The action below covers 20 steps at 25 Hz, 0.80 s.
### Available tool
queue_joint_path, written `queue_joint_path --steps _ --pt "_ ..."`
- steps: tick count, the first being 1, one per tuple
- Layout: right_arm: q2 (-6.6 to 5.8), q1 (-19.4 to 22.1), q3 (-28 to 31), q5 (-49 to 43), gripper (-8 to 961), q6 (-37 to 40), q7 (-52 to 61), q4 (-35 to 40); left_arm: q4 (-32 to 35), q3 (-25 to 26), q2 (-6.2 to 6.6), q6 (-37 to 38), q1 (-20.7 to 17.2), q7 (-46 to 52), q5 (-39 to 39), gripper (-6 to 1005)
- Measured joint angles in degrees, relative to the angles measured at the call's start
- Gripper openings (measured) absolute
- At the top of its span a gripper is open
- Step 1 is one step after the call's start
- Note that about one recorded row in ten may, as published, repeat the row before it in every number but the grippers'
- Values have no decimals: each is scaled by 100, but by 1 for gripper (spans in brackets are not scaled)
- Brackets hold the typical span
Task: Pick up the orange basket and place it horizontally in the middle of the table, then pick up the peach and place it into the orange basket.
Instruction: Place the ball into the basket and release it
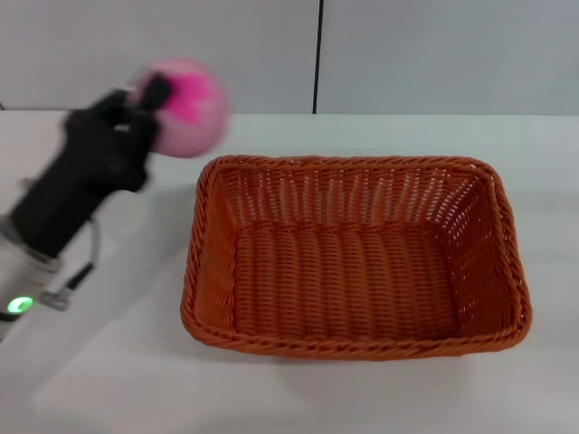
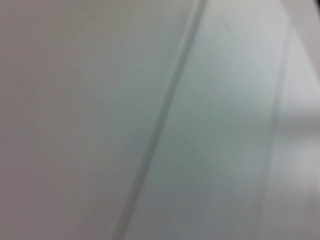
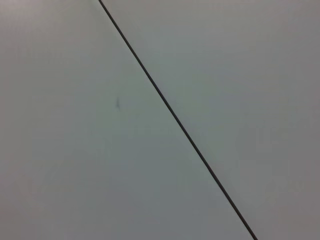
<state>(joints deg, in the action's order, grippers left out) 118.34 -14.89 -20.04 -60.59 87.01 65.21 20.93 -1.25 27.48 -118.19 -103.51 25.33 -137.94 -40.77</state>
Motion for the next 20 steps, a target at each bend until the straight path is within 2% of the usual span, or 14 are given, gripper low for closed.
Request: queue_joint_path --steps 1,2,4,5,7,10,20 --pt "0 0 0 0 617 0 0 0 0 0 0 0 0 0 0 67" --pt "-2 -1 -1 0 617 1 0 -8 -17 -356 -5 25 144 -11 9 65" --pt "-3 -2 0 0 617 1 0 -9 -21 -533 -7 41 217 -13 12 61" --pt "-5 -10 0 1 617 -3 0 -11 -23 -789 -7 77 322 -6 19 59" --pt "-7 -14 0 1 617 -7 0 -11 -25 -880 -15 112 365 -1 19 55" --pt "-11 -35 0 3 617 -45 0 -11 -71 -919 -31 185 369 -20 8 191" --pt "-14 -78 -1 3 617 -67 0 -11 -104 -704 -16 157 268 -29 -45 477"
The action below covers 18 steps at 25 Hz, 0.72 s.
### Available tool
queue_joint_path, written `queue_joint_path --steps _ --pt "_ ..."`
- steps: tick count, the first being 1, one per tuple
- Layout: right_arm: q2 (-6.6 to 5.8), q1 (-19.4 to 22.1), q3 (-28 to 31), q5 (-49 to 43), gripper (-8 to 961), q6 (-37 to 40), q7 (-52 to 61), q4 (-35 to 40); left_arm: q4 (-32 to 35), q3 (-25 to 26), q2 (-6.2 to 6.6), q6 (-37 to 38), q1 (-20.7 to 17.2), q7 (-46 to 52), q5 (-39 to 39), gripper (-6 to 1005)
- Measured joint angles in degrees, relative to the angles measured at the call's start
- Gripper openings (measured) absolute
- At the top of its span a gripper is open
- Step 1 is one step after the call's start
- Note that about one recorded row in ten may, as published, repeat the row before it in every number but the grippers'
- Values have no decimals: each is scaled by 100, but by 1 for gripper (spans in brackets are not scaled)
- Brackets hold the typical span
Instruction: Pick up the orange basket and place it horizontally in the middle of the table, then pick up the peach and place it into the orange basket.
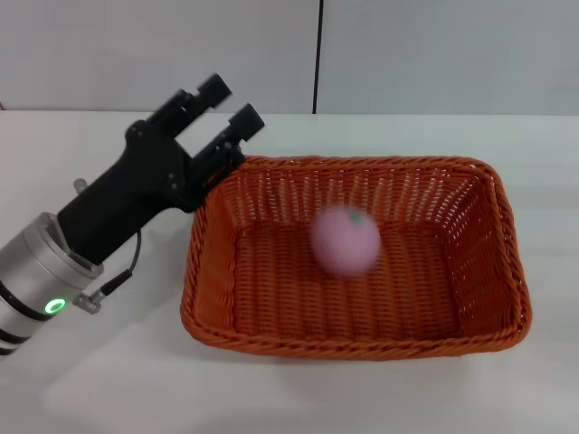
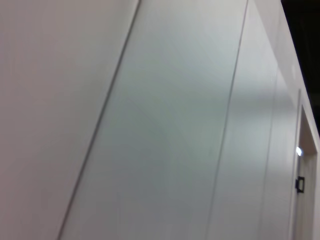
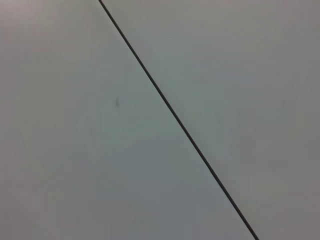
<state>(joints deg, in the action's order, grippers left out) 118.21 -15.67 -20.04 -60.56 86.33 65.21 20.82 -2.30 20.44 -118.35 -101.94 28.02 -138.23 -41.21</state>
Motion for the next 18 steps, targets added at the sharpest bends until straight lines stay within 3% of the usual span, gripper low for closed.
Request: queue_joint_path --steps 4,10,15,18 --pt "0 -5 2 3 617 -3 0 1 7 611 10 -19 -185 -4 -3 612" --pt "25 -4 255 8 617 4 0 1 5 2527 21 -43 -755 -27 -5 862" --pt "44 17 692 9 617 23 0 -120 -39 3995 -14 -54 -1187 -84 -6 861" --pt "45 15 995 9 617 22 0 -247 -73 4272 -17 -45 -1274 -84 -5 861"
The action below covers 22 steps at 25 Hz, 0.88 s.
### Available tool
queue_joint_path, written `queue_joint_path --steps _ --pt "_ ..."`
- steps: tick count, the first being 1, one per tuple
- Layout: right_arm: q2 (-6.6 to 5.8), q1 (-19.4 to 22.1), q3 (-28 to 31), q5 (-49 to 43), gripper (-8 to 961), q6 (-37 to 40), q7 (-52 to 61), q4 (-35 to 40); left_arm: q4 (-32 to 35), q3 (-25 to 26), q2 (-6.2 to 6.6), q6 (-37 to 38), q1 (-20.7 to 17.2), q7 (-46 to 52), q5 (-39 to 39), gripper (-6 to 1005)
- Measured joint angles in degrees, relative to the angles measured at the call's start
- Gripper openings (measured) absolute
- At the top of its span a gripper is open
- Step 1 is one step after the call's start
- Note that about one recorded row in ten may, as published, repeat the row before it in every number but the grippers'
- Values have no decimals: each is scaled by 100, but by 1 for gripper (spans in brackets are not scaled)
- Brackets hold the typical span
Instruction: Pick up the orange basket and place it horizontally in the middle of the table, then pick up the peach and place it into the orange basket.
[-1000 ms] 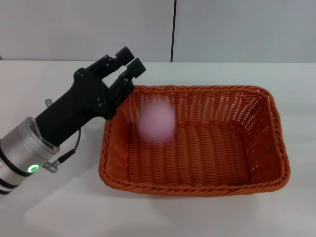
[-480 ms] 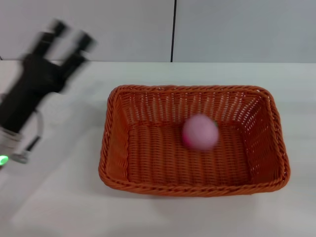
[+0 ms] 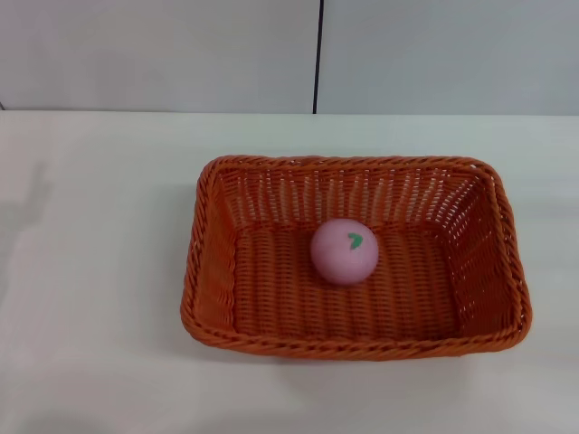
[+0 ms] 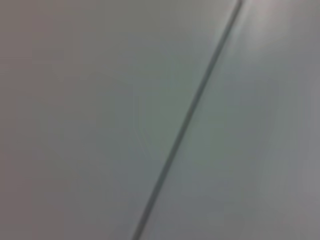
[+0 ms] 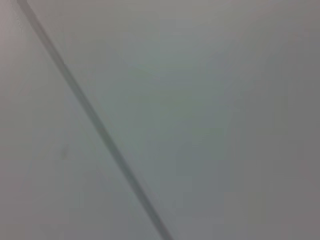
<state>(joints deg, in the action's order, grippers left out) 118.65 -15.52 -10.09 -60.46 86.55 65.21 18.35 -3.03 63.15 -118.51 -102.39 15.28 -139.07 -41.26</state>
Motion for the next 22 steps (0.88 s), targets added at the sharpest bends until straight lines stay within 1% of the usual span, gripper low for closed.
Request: queue_joint_path --steps 1,2,3,6,11,22 --pt "0 0 119 0 617 -4 0 -48 -9 168 -2 7 -40 0 -1 860" --pt "0 8 359 0 617 -8 0 -135 -11 391 -7 8 -82 0 1 860" --pt "0 8 359 0 617 -8 0 -135 -11 391 -7 8 -82 0 1 860" --pt "0 31 638 0 617 -14 0 -240 -17 555 -11 9 -122 0 3 859" --pt "0 43 1000 0 617 -44 0 -379 -21 594 -14 22 -132 0 6 859" --pt "9 24 1212 0 617 -294 -5 -529 -33 597 -14 30 -139 3 4 859"
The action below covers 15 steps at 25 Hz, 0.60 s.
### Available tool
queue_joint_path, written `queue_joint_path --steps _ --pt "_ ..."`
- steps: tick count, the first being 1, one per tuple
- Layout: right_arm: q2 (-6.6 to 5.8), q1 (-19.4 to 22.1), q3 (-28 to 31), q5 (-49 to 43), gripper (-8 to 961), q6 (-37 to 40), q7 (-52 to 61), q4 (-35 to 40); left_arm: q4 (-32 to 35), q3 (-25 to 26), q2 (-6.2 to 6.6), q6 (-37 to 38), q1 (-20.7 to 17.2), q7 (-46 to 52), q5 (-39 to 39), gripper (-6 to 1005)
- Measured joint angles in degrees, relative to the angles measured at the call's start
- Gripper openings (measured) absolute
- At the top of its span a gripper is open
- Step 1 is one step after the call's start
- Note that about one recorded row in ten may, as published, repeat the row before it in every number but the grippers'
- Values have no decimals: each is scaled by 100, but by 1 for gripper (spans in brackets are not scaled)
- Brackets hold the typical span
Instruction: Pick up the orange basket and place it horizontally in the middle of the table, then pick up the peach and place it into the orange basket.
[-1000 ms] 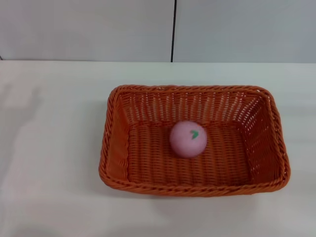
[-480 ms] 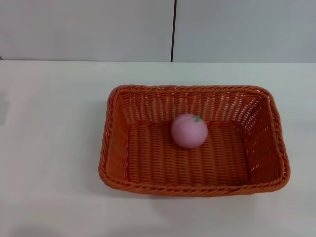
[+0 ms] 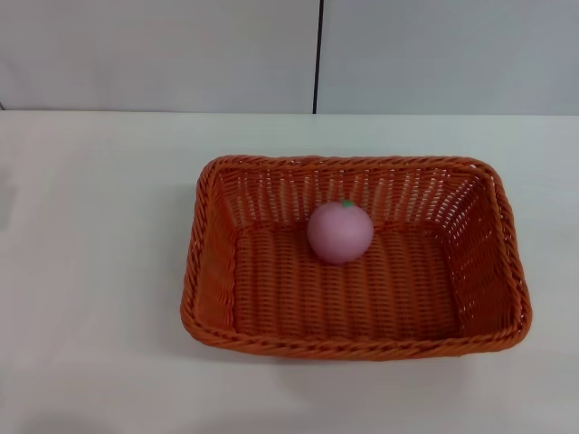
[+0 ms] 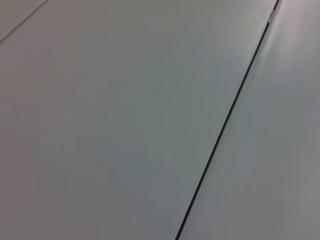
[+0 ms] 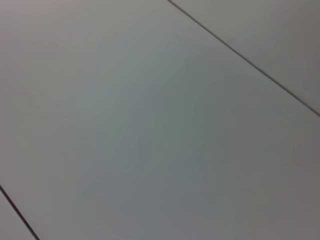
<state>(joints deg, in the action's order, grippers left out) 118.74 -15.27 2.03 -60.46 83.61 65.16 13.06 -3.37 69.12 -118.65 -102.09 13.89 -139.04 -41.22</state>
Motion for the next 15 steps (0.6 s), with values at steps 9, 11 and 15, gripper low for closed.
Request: queue_joint_path --steps 9,11,15 --pt "0 4 6 -1 617 -20 -3 -41 -23 69 0 6 12 0 0 859" --pt "0 6 7 -1 617 -20 -4 -41 -23 70 0 5 9 0 0 859" --pt "-1 13 18 -1 617 -21 -4 -41 -24 69 0 14 12 0 0 859"
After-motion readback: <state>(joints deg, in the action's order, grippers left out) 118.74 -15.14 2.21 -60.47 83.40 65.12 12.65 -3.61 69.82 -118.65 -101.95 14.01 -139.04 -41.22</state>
